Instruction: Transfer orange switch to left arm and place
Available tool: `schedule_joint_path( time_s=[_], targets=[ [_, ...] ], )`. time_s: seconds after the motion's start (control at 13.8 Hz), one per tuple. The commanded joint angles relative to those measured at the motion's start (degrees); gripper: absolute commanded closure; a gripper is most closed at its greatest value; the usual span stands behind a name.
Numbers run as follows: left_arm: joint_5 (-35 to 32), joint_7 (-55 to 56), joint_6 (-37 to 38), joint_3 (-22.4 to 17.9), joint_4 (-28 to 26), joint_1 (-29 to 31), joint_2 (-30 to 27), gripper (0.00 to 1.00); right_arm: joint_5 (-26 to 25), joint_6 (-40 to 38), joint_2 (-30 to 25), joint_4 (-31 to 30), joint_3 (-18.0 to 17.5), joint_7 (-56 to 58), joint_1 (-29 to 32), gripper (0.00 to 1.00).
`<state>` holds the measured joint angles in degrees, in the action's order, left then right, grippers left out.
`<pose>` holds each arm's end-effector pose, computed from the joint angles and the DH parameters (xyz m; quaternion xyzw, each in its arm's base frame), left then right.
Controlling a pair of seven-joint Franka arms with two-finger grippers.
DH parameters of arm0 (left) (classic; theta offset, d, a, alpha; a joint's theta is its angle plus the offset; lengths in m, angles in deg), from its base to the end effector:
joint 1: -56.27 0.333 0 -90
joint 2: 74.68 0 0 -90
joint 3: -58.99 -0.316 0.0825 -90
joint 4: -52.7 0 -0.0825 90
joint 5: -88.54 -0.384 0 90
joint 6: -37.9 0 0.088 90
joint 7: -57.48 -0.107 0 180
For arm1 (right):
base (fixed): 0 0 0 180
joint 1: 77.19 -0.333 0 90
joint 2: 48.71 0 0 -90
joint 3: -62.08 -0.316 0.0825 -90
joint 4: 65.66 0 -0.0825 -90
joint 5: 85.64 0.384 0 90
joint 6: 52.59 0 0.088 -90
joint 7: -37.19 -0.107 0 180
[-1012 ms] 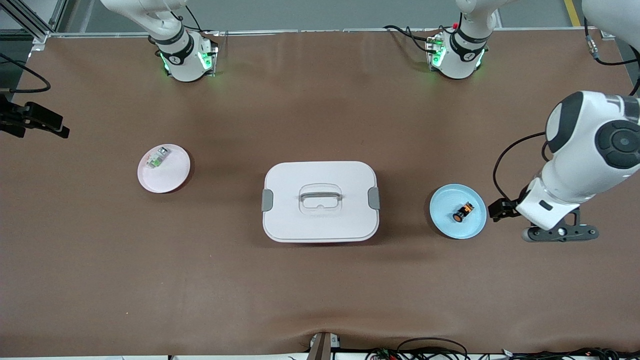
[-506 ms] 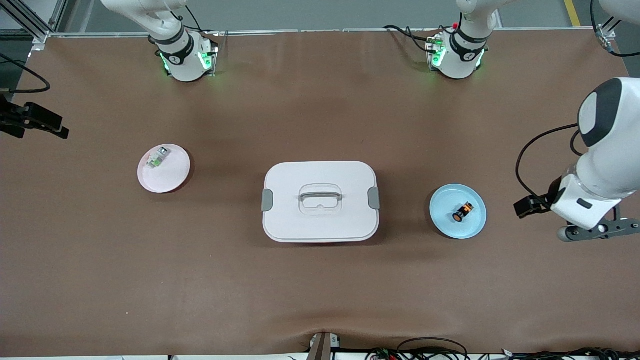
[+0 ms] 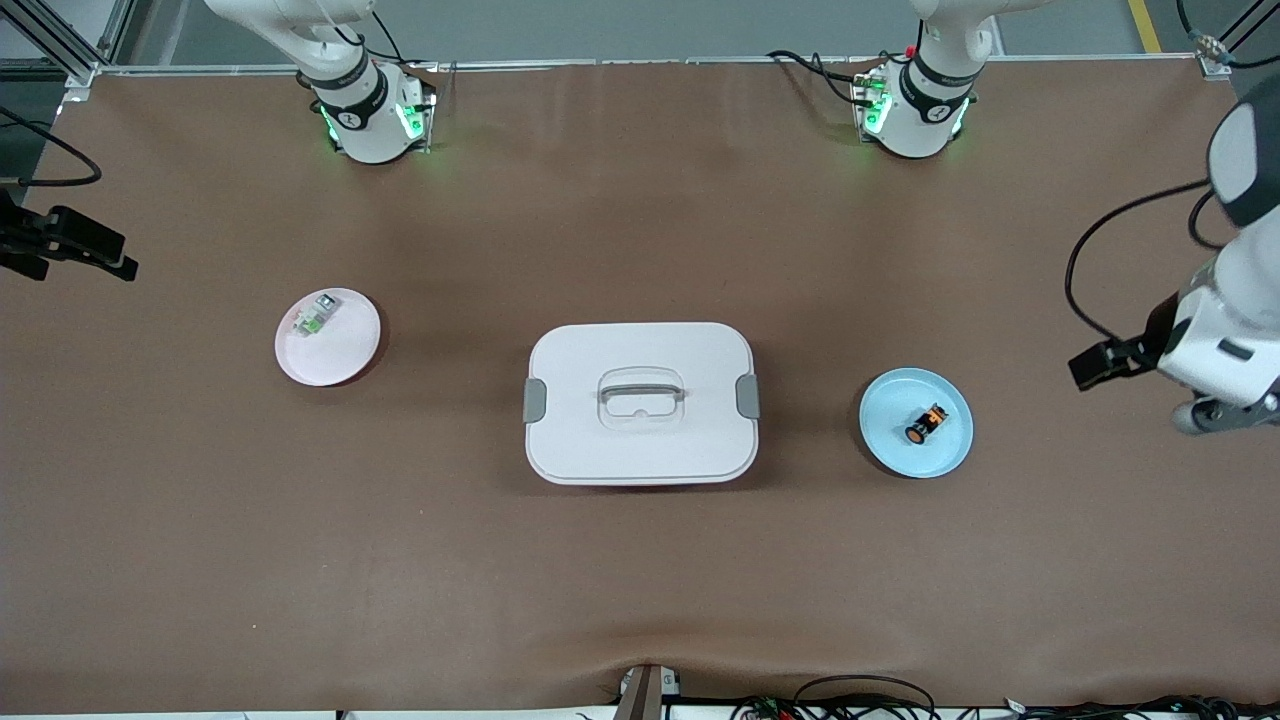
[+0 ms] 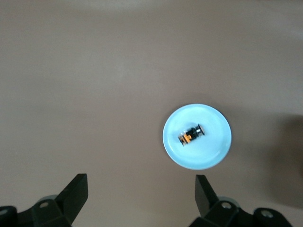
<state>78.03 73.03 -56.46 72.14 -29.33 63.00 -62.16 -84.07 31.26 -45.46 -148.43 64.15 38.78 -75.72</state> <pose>0.6245 -0.0367 0.5720 -0.9949 -0.0752 -0.0138 0.0653 0.5607 -0.0308 0.6426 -0.9996 0.0158 0.0183 0.0135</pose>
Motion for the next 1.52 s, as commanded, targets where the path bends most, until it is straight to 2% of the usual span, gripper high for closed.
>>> schedule_joint_path(
  time_s=[0.0, 0.22, 0.36, 0.65, 1.45],
  targets=[
    [4.0, -2.8, 3.7, -5.7, -0.8, -4.3, -4.9, 0.0, -1.0, 0.7, -1.7, -1.6, -1.6, 0.3, 1.5, 0.0],
    [7.3, -4.7, 7.3, -12.1, -1.2, -8.9, -8.5, 0.0, -0.9, 0.6, -1.7, -1.6, -1.7, 0.3, 2.3, 0.0],
    [8.2, -6.6, 7.9, -12.5, -2.9, -9.1, -11.0, 0.0, -0.9, 0.6, -1.8, -1.6, -3.3, 0.3, 3.6, 0.0],
    [9.0, -7.9, 8.1, -13.3, -6.7, -9.1, -15.9, 0.0, -1.0, 1.0, -1.9, -1.6, -3.5, 0.3, 3.3, 0.0],
    [10.6, -7.8, 12.0, -13.2, -8.5, -10.0, -19.6, 0.0, -1.0, 2.5, -2.1, -2.0, -3.3, 0.3, 3.5, 0.0]
  ],
)
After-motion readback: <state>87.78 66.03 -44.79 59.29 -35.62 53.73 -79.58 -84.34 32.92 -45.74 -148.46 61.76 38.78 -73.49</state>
